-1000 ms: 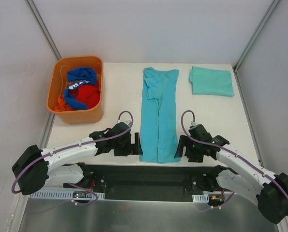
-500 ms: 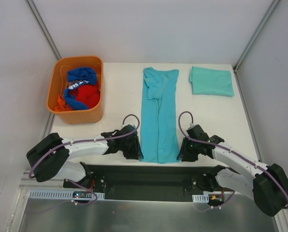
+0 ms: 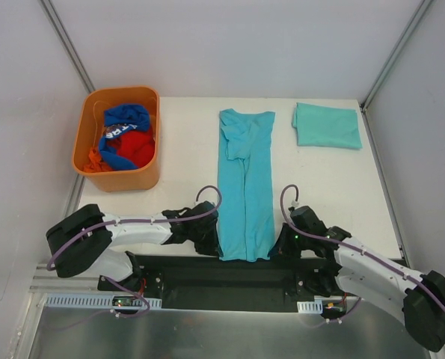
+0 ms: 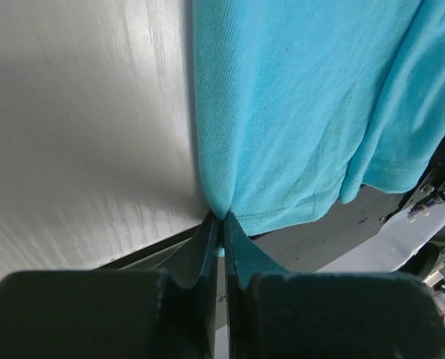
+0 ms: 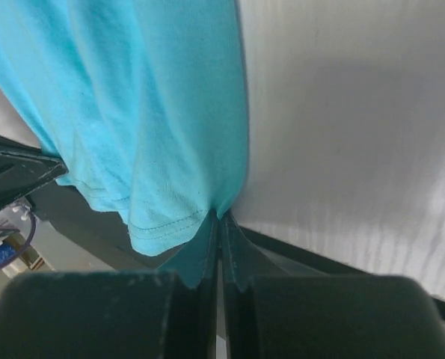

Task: Fold and stack the t-shirts
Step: Grab the bottom of the folded rectangular tshirt with both arms, then fold the folded rectangular tshirt in 1/3 of the way

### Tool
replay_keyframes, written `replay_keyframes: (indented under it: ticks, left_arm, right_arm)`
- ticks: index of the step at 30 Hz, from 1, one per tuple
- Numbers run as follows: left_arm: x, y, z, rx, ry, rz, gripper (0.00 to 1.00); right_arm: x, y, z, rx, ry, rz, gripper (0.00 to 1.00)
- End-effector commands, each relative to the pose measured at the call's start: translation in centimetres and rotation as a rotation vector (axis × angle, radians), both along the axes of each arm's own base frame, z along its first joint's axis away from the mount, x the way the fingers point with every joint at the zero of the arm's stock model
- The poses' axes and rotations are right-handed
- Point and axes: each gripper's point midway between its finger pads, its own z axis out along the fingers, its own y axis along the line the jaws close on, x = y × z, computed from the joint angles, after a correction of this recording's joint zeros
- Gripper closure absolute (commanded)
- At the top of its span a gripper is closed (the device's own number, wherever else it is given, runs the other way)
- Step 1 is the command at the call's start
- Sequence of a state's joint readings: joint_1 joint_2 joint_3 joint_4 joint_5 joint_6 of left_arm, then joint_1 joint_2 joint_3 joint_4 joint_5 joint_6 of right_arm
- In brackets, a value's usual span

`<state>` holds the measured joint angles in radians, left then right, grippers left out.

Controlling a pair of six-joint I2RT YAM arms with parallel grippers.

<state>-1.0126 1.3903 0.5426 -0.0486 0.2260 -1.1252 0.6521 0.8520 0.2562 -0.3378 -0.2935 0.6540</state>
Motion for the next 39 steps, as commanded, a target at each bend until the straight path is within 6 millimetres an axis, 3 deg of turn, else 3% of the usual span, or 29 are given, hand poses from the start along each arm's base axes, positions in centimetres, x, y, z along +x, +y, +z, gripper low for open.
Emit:
replay_keyframes:
  ticks: [1,8,13,16,19,20,22,23,24,26,27,29,30,31,33,39]
  left_arm:
    - [-1.0,0.2,0.4,-0.009,0.014,0.018,1.0]
    - [0.2,-0.4,3.5,-0.096,-0.089,0.027,1.0]
    - [3.2,-2.3,7.5,-0.174,-0.221,0.002,1.0]
    - [6.6,-2.6,9.5,-0.201,-0.282,0.025,1.0]
    - [9.8,-2.8,11.1,-0.218,-0.324,0.036,1.0]
    - [10.5,-2.8,11.5,-0.225,-0.338,0.03,1.0]
    - [13.1,-2.8,12.5,-0.231,-0.361,0.063,1.0]
    - [13.9,-2.8,12.8,-0.231,-0.376,0.054,1.0]
    - [15.6,-2.9,13.2,-0.23,-0.388,0.073,1.0]
    - [16.8,-3.3,13.8,-0.252,-0.384,0.05,1.0]
    - [18.4,-3.3,13.9,-0.254,-0.382,0.068,1.0]
    - [19.9,-3.3,14.0,-0.26,-0.384,0.07,1.0]
    - [20.8,-3.6,14.1,-0.265,-0.379,0.071,1.0]
    - [21.8,-3.2,14.1,-0.263,-0.38,0.087,1.0]
    - [23.3,-3.2,14.2,-0.262,-0.393,0.093,1.0]
    - [27.3,-2.5,13.9,-0.265,-0.397,0.119,1.0]
  right_arm:
    - [-3.2,-1.1,-1.4,-0.051,0.104,-0.006,1.0]
    - [-0.2,-2.6,2.5,-0.136,-0.093,-0.019,1.0]
    - [3.1,-1.6,6.1,-0.165,-0.196,0.004,0.99]
    - [6.0,-1.0,8.8,-0.185,-0.272,0.01,0.99]
    - [8.2,-0.8,9.9,-0.21,-0.289,0.022,0.99]
    - [9.4,-0.4,11.4,-0.194,-0.316,0.013,0.99]
    - [11.0,-0.5,11.4,-0.22,-0.305,-0.002,1.0]
    - [12.4,-0.2,12.8,-0.213,-0.336,-0.019,0.99]
    - [13.1,-0.2,13.1,-0.22,-0.346,-0.023,0.99]
    - [15.0,-0.2,13.2,-0.245,-0.343,-0.039,0.99]
    - [16.2,0.1,14.5,-0.236,-0.368,-0.048,0.99]
    - [17.8,-0.2,14.2,-0.263,-0.356,-0.048,0.99]
    - [19.1,-0.3,15.2,-0.258,-0.379,-0.062,0.99]
    - [19.9,-0.3,14.6,-0.275,-0.364,-0.046,0.99]
    - [21.6,-0.3,15.4,-0.267,-0.377,-0.055,0.99]
    - [25.8,-0.7,14.0,-0.28,-0.331,-0.047,0.99]
